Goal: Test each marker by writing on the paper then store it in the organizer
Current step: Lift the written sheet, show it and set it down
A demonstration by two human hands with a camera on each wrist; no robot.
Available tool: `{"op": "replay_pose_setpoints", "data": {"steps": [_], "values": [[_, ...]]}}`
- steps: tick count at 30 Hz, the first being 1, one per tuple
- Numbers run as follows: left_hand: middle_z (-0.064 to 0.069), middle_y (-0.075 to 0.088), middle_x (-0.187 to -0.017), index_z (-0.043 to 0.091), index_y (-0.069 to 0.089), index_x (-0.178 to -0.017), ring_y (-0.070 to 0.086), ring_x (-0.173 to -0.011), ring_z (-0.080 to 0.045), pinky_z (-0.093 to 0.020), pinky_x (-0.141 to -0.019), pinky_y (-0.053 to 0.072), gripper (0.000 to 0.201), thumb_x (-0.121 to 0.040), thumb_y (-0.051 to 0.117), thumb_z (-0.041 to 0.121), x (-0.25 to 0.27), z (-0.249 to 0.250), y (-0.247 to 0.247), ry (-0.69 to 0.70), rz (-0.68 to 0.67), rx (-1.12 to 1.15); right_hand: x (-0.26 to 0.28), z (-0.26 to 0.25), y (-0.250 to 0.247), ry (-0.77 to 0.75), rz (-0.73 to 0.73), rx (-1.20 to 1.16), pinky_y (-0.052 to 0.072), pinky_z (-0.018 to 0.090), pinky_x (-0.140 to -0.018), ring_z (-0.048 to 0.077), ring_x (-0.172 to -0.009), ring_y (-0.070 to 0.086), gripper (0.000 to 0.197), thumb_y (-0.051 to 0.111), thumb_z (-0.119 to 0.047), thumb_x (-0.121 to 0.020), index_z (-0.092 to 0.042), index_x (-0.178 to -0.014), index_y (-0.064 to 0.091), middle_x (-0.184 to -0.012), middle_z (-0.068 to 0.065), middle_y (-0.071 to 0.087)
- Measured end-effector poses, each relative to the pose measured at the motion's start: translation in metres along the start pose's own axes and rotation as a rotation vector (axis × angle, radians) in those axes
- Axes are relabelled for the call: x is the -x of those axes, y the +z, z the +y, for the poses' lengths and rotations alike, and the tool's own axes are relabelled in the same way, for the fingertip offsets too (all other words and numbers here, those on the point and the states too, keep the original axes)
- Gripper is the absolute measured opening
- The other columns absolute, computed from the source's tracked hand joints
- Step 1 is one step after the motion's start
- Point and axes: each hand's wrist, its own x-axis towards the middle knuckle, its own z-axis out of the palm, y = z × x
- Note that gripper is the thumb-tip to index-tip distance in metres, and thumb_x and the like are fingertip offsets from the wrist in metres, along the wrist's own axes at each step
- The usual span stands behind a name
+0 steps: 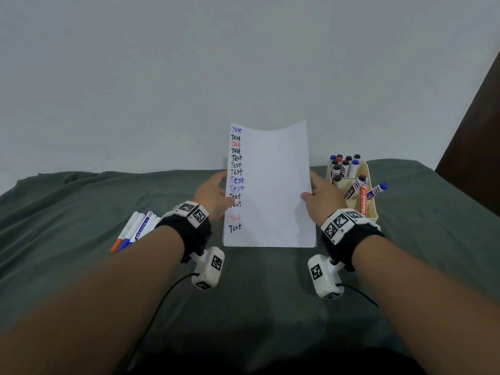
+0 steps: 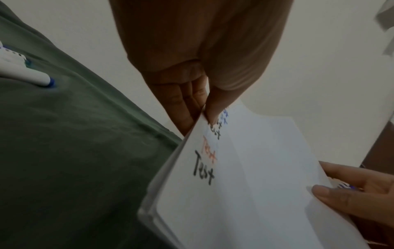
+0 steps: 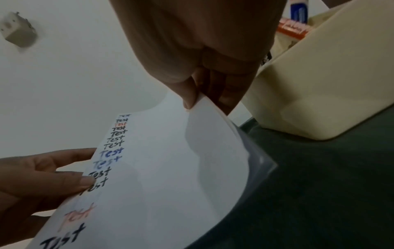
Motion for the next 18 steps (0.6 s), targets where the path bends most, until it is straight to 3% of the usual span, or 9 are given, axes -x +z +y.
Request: {"op": "replay_pose_setpoints", "data": {"steps": [4, 8, 10, 12, 14, 18], "values": [[0.005, 0.072, -0.087, 0.034, 0.046, -0.139, 0.072, -0.074, -0.014, -0.033, -0.056, 0.060, 0.067, -0.082, 0.070, 0.008, -0.026, 0.001, 0.006, -0.045, -0.049, -0.135, -0.025, 0.002, 0.013, 0.066, -0.055, 0.122, 0.045, 0.026, -0.084, 0.026, -0.103, 0.063, 0.047, 0.049, -0.007, -0.098, -0.024, -0.142, 0.054, -0.119, 0.004, 0.069], [-0.001, 0.070, -0.112, 0.030, 0.049, -0.138, 0.070, -0.092, -0.024, -0.045, -0.075, 0.061, 0.066, -0.081, 0.070, 0.003, -0.055, 0.003, 0.015, -0.136, -0.133, -0.166, -0.052, 0.004, 0.023, 0.182, -0.104, 0.288, 0.045, 0.027, -0.078, 0.029, -0.099, 0.063, 0.034, 0.047, -0.009, -0.097, -0.019, -0.127, 0.060, -0.116, 0.007, 0.069], [-0.003, 0.069, -0.115, 0.026, 0.051, -0.136, 0.069, -0.094, -0.024, -0.043, -0.078, 0.060, 0.063, -0.081, 0.070, 0.003, -0.069, 0.003, 0.020, -0.150, -0.146, -0.240, -0.065, 0.005, 0.030, 0.232, -0.139, 0.350, 0.044, 0.027, -0.074, 0.028, -0.092, 0.061, 0.027, 0.047, -0.009, -0.098, -0.014, -0.120, 0.063, -0.113, 0.009, 0.069], [-0.002, 0.070, -0.104, 0.022, 0.056, -0.132, 0.069, -0.089, -0.023, -0.036, -0.071, 0.060, 0.056, -0.081, 0.071, 0.003, -0.081, 0.002, 0.025, -0.168, -0.161, -0.302, -0.079, 0.007, 0.038, 0.271, -0.173, 0.383, 0.044, 0.027, -0.071, 0.028, -0.088, 0.061, 0.024, 0.048, -0.008, -0.098, -0.009, -0.114, 0.066, -0.111, 0.011, 0.071], [0.001, 0.069, -0.088, 0.019, 0.061, -0.124, 0.069, -0.079, -0.022, -0.033, -0.060, 0.059, 0.046, -0.082, 0.069, 0.003, -0.091, 0.001, 0.029, -0.211, -0.185, -0.346, -0.092, 0.009, 0.045, 0.298, -0.202, 0.402, 0.045, 0.027, -0.072, 0.030, -0.095, 0.065, 0.024, 0.049, -0.007, -0.098, -0.005, -0.112, 0.068, -0.111, 0.012, 0.071], [-0.015, 0.069, -0.113, 0.007, 0.060, -0.124, 0.069, -0.098, -0.033, -0.047, -0.081, 0.059, 0.041, -0.084, 0.067, -0.001, -0.104, -0.010, 0.035, -0.299, -0.203, -0.328, -0.114, 0.020, 0.056, 0.370, -0.226, 0.439, 0.047, 0.028, -0.075, 0.030, -0.103, 0.066, 0.025, 0.050, -0.005, -0.099, -0.005, -0.115, 0.069, -0.115, 0.013, 0.070]]}}
